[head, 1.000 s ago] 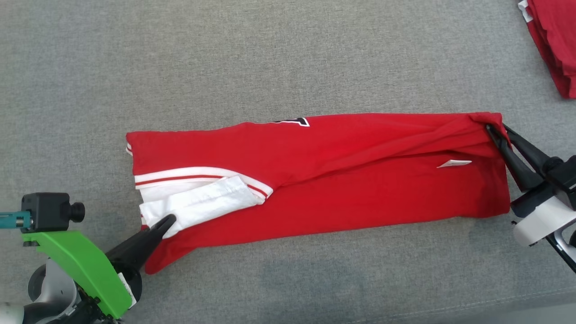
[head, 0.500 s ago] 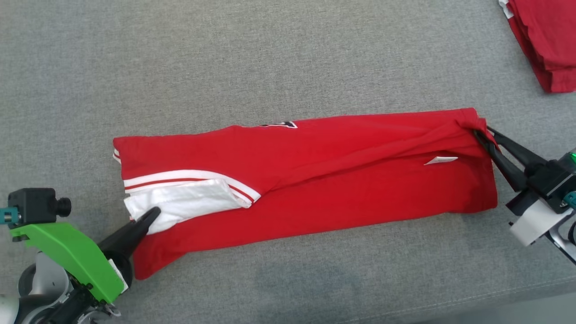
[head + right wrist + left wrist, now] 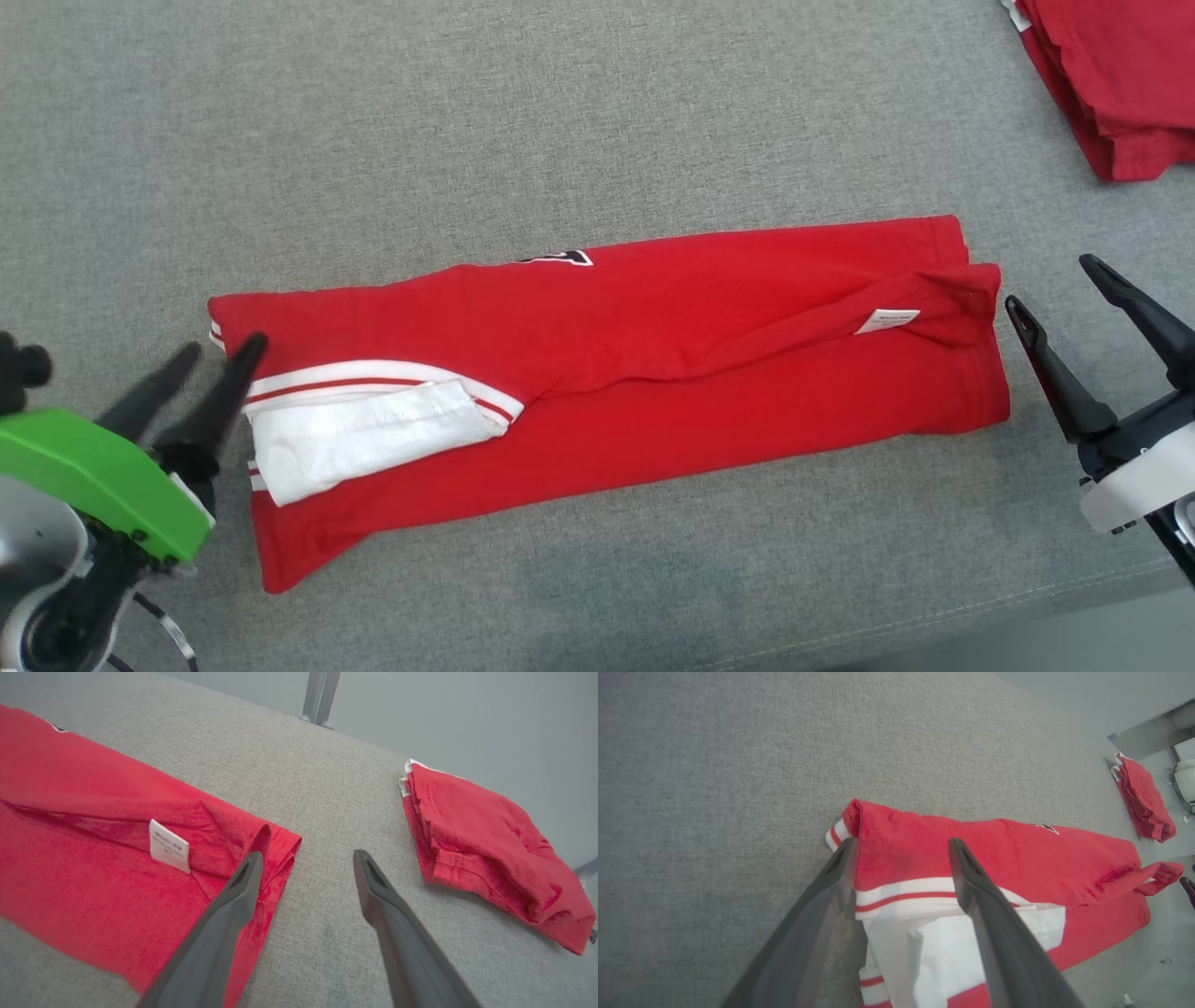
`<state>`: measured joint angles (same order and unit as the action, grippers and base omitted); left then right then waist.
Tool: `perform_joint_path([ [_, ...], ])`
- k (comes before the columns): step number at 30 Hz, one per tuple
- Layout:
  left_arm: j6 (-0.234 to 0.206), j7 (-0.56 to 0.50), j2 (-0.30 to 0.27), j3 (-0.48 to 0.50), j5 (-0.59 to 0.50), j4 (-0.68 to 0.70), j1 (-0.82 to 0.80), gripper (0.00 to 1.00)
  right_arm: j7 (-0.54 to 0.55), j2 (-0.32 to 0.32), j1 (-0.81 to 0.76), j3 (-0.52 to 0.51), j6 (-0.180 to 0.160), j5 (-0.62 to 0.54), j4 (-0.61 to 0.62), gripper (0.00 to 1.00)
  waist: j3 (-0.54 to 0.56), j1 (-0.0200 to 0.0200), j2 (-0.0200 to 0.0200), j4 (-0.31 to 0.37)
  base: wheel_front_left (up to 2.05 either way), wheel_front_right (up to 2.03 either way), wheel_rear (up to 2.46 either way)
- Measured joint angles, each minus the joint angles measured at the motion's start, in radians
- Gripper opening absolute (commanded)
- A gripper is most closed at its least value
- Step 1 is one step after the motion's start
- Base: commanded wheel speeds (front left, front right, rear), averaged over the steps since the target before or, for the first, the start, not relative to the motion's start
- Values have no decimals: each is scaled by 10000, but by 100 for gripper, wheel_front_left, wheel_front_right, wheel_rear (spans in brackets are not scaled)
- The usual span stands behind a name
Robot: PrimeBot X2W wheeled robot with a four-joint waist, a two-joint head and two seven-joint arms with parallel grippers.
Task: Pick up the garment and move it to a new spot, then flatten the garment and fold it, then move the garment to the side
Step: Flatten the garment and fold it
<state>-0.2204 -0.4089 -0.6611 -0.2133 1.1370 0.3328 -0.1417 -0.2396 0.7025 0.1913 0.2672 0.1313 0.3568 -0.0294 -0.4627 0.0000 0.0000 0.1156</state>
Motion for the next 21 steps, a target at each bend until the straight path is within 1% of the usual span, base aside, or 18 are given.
perform_joint_path([
  [2, -46, 665, -23, 213, -581, 15, -288, 100, 299, -336, -103, -226, 0, 1034, 132, 100, -42, 0, 0, -22, 0, 0, 0],
  [4, 75, 1279, -29, 244, -1197, 151, -560, 100, 600, -545, -156, -265, 0, 1778, 295, 100, -78, 0, 0, -76, 0, 0, 0],
  [7, 155, 1778, 161, 73, -1634, 247, -586, 100, 951, -556, -156, -178, 0, 2046, 330, 100, -123, 0, 0, -209, 0, 0, 0],
  [9, 132, 2136, 167, 19, -2113, 274, -583, 100, 1110, -694, -107, -194, 0, 2136, 128, 100, -157, 0, 0, -305, 0, 0, 0],
  [14, -113, 3196, 370, -67, -3070, 412, -365, 100, 1661, -1124, 336, -151, 0, 2357, -648, 100, -186, 0, 0, -541, 0, 0, 0],
  [15, -171, 3404, 483, -73, -3177, 477, -324, 100, 1755, -1202, 404, -125, 0, 2500, -809, 100, -185, 0, 0, -588, 0, 0, 0],
  [18, -236, 3998, 533, -165, -3783, 642, -218, 100, 2182, -1333, 470, 52, 0, 2997, -1216, 100, -166, 0, 0, -752, 0, 0, 0],
  [21, -337, 4558, 612, -190, -4238, 744, -45, 100, 2754, -1352, 593, 169, -8, 3827, -1400, 100, -135, 0, 0, -910, 0, 0, 0],
])
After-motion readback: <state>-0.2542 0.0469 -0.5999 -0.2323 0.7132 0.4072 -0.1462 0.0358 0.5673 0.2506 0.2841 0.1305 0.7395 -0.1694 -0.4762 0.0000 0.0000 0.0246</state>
